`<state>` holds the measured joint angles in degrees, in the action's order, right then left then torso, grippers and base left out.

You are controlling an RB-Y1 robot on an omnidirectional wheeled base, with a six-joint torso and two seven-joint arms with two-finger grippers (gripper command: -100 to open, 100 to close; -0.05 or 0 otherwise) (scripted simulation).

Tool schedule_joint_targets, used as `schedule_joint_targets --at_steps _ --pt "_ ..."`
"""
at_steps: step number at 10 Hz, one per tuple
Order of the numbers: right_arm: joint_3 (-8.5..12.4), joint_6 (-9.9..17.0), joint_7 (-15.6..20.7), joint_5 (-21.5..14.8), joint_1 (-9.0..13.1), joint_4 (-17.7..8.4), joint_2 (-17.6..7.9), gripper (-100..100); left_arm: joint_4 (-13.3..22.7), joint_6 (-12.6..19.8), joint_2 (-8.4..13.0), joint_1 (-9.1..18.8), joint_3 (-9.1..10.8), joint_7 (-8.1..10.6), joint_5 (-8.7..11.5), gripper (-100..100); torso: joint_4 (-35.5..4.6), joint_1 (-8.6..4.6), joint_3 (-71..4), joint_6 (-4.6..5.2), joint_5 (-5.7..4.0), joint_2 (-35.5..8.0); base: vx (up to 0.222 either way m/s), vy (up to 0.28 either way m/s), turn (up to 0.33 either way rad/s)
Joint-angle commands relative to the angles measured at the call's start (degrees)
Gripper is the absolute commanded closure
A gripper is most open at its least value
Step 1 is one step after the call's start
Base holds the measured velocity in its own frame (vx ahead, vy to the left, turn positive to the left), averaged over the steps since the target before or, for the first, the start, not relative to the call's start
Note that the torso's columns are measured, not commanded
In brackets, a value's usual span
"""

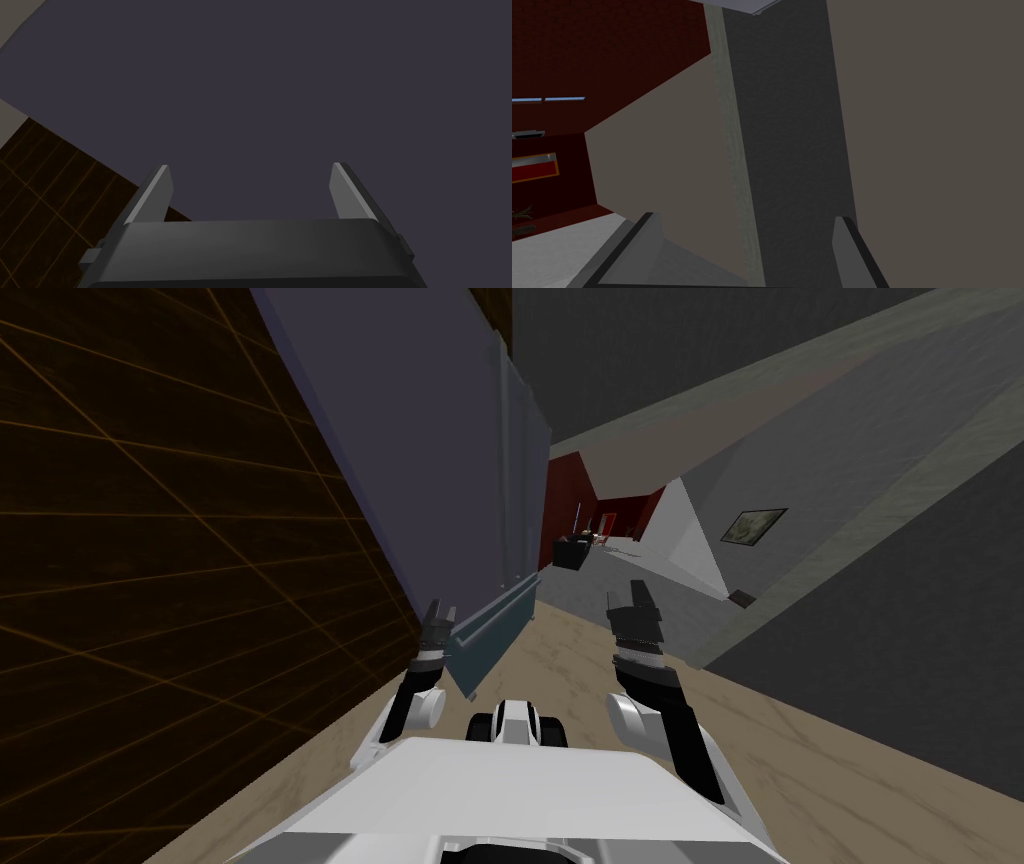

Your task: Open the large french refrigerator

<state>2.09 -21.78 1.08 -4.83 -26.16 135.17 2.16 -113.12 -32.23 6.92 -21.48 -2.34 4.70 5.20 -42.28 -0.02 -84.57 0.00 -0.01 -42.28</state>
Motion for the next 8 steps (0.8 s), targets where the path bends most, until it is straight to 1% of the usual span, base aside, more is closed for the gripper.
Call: schedule_joint_targets --at_steps 1,2,3,4,5,6,7,8 --pt "0.0 0.0 0.0 0.0 0.0 0.0 0.0 0 3.3 -0.4 0.4 0.9 0.15 0.68 0.5 -100 0.0 0.01 0.0 0.01 0.01 0.0 0.009 -0.018 0.003" --pt "0.0 0.0 0.0 0.0 0.0 0.0 0.0 0 5.7 -0.9 0.7 1.5 0.16 1.23 0.9 -100 0.0 0.03 0.0 0.01 0.01 0.0 0.011 -0.018 0.004" --pt "0.0 0.0 0.0 0.0 0.0 0.0 0.0 0 7.2 -1.4 0.9 2.1 0.17 1.8 1.3 -100 0.0 0.03 0.0 0.0 0.01 0.0 0.02 -0.028 0.008" --pt "0.0 0.0 0.0 0.0 0.0 0.0 0.0 0 8.7 -1.4 0.9 2.1 0.17 1.8 1.3 -100 0.0 0.0 0.0 0.0 0.01 0.0 0.014 -0.024 0.004" --pt "0.0 0.0 0.0 0.0 0.0 0.0 0.0 0 10.4 -1.9 1.1 2.7 0.18 2.38 1.6 -100 0.0 0.02 0.0 0.0 0.01 0.0 0.01 -0.03 0.004" --pt "0.0 0.0 0.0 0.0 0.0 0.0 0.0 0 11.5 -1.9 1.1 2.7 0.18 2.38 1.6 -100 0.0 0.0 0.0 0.01 0.01 0.0 0.011 -0.022 0.002" --pt "0.0 0.0 0.0 0.0 0.0 0.0 0.0 0 13.5 -2.5 1.3 3.3 0.2 2.97 2.1 -100 0.0 0.03 0.0 0.0 0.01 0.0 0.013 -0.021 0.005" --pt "0.0 0.0 0.0 0.0 0.0 0.0 0.0 0 14.3 -2.5 1.3 3.3 0.2 2.97 2.1 -100 0.0 0.03 0.0 0.01 0.01 0.0 0.008 -0.016 0.003"
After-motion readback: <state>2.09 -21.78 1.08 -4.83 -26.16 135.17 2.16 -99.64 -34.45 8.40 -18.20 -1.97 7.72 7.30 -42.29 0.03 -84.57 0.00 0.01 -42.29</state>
